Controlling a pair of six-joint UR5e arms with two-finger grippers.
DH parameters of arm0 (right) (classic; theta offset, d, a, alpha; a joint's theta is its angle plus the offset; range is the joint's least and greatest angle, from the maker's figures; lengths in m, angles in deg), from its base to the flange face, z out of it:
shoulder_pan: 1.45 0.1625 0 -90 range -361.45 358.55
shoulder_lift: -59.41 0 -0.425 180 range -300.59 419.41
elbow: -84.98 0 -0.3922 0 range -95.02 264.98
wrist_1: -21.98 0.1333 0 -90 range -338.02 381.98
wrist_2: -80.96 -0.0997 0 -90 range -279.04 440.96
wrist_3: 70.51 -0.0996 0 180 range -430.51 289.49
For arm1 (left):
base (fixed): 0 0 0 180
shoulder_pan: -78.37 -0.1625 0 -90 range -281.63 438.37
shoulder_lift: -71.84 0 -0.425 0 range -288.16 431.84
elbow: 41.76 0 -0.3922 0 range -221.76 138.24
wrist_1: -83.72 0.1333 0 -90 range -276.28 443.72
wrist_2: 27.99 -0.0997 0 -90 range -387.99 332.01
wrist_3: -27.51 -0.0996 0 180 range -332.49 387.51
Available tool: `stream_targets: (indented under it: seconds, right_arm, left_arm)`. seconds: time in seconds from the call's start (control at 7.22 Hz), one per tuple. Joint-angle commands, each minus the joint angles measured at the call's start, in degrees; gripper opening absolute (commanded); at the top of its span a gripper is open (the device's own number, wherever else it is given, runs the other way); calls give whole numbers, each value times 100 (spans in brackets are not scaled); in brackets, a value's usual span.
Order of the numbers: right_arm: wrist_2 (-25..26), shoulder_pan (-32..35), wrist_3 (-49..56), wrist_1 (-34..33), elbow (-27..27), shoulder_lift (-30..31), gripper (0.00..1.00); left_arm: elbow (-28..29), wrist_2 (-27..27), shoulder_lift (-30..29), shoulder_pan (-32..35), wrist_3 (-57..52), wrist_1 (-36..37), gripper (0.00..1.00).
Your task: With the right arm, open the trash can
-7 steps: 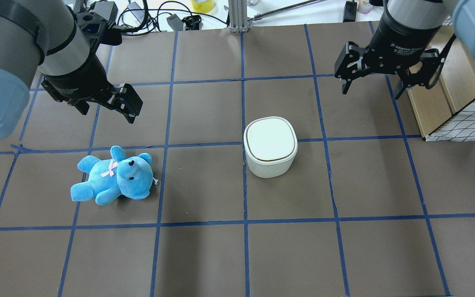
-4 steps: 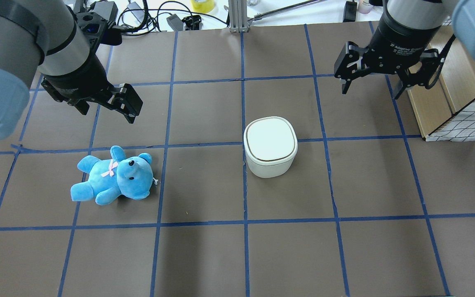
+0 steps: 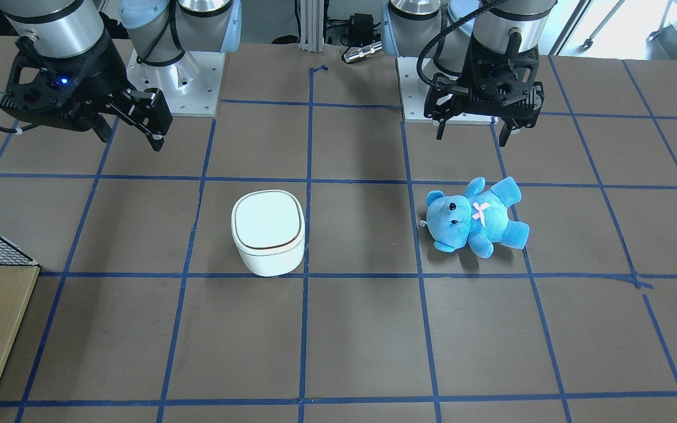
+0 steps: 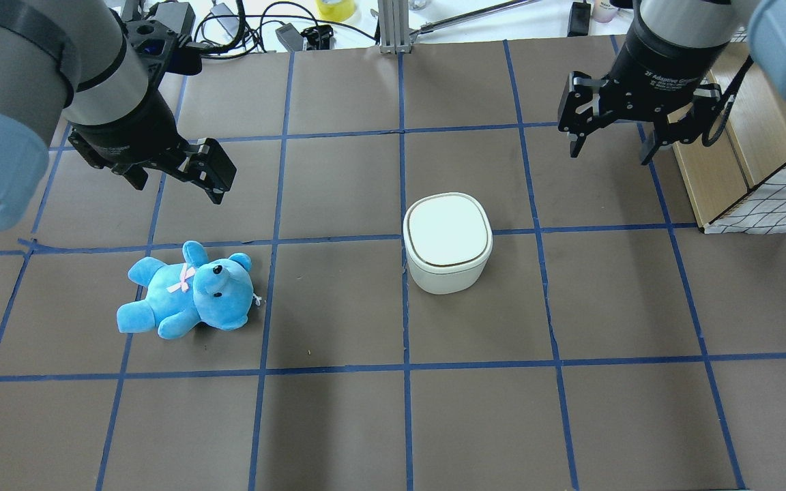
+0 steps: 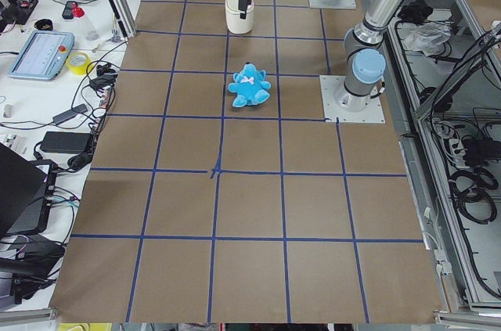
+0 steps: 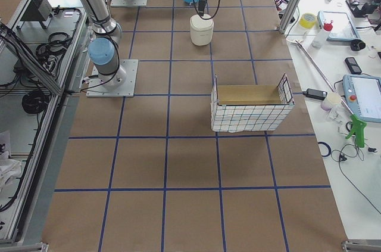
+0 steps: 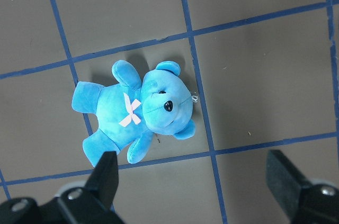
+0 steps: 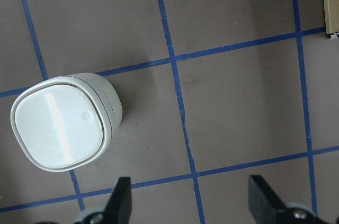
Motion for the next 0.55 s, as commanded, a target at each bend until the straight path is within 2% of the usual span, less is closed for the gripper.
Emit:
stream_targets:
  seconds: [0.0, 0.14, 0.28, 0.42]
  right_arm:
    - [23, 0, 0, 3, -9, 0, 82]
    - [24, 0, 0, -5, -9, 0, 84]
    - [-11, 9, 0, -5, -1, 0, 77]
    - [-64, 26, 0, -5, 0, 0, 44]
  left_arm:
    - [0, 0, 0, 0, 0, 0, 100]
    - [0, 0, 0, 0, 0, 0, 100]
    - [0, 0, 0, 0, 0, 0, 100]
    - [0, 0, 0, 0, 0, 0, 100]
